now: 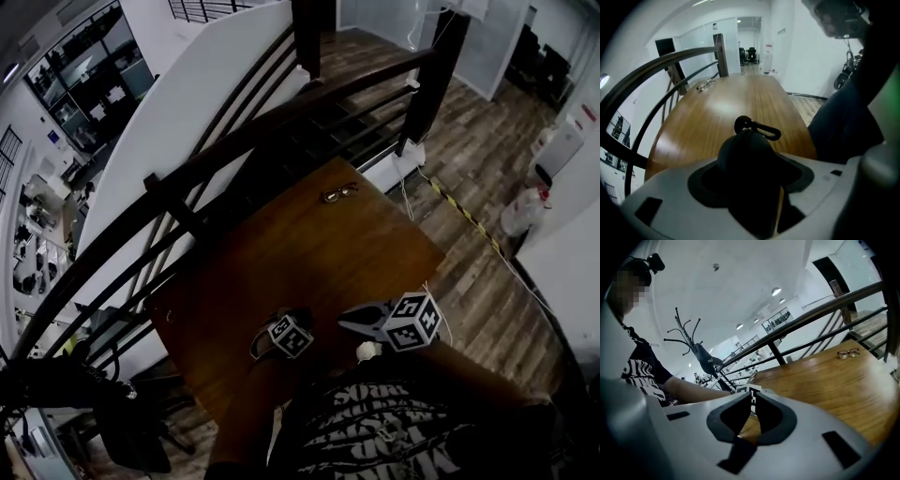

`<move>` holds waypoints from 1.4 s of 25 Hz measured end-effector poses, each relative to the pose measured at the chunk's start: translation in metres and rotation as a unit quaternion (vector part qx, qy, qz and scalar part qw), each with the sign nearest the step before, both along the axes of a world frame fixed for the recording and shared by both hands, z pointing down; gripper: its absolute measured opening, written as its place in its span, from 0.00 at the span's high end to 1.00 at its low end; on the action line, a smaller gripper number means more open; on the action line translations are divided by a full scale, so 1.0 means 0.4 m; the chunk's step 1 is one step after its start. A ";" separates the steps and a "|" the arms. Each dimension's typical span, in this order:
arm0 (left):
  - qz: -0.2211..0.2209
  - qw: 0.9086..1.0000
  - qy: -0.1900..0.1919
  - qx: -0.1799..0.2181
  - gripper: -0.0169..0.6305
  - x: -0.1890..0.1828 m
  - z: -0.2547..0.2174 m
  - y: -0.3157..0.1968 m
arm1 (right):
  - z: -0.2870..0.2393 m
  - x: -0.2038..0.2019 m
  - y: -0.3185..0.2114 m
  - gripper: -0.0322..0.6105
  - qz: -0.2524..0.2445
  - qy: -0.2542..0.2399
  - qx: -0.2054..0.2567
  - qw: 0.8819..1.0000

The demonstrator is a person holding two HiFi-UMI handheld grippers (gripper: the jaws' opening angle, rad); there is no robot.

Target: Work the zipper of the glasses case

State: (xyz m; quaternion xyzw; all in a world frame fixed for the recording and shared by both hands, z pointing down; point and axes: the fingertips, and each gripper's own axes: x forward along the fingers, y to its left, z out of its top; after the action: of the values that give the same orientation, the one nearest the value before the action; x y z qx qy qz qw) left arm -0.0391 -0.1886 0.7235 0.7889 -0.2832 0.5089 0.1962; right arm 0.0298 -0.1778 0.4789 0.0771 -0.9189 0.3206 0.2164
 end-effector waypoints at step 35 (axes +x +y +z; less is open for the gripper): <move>-0.563 0.631 0.147 0.513 0.96 -0.210 -0.972 0.373 | -0.293 -0.141 -0.033 0.95 -0.142 -0.236 0.279 0.920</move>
State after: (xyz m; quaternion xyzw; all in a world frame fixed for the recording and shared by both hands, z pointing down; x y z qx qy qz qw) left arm -0.1232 -0.0396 0.3347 0.5137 -0.8552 -0.0504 0.0475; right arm -0.0265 -0.1908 0.3615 -0.0745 -0.9968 0.0264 0.0066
